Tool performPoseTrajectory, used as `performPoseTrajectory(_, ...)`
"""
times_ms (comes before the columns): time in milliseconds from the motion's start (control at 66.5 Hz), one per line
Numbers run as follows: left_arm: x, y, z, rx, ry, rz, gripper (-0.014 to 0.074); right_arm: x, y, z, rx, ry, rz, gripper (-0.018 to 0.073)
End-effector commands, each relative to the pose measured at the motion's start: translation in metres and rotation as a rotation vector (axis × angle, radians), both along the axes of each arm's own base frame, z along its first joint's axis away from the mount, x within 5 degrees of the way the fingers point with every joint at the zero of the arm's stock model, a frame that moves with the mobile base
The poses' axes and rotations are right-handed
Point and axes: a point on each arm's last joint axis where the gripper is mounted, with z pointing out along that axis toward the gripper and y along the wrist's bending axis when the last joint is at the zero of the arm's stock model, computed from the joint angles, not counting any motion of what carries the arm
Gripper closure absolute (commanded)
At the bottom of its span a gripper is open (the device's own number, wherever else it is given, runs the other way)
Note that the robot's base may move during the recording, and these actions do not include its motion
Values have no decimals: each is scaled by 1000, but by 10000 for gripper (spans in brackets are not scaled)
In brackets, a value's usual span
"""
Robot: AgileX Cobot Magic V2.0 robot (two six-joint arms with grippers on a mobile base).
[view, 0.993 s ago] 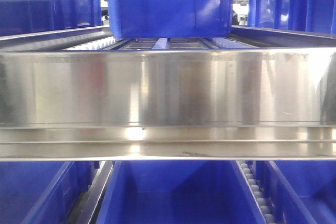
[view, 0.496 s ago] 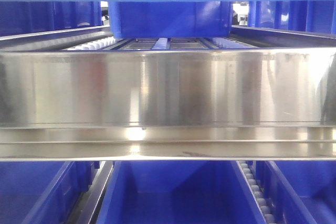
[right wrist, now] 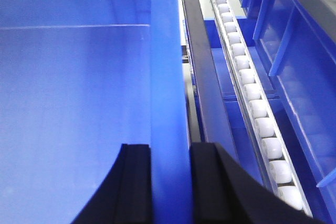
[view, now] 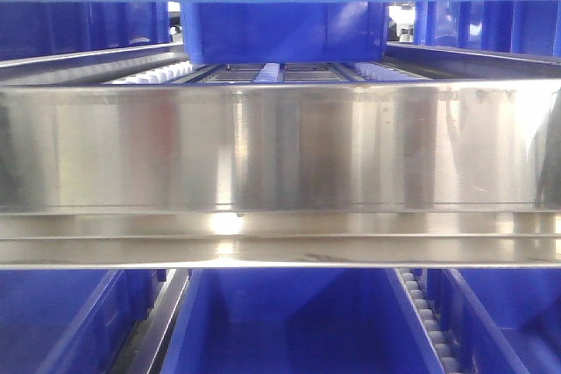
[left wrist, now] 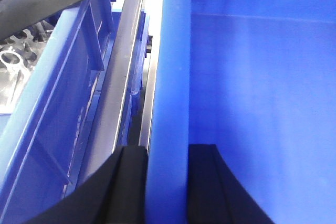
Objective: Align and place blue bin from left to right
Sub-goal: 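Lift the blue bin up off the roller rack with both grippers, then drive the base away from the rack holding the bin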
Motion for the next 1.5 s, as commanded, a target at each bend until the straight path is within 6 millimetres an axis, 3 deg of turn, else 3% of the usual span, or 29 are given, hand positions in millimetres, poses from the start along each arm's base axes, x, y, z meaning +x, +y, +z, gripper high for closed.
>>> performPoseTrajectory(0,-3,-14,8,-84,-55,-99,707,-4,12,6,77,-44,91,721)
performPoseTrajectory(1489,-3,-14,8,-82,-57,-98,707,-4,12,6,78,-45,92,721)
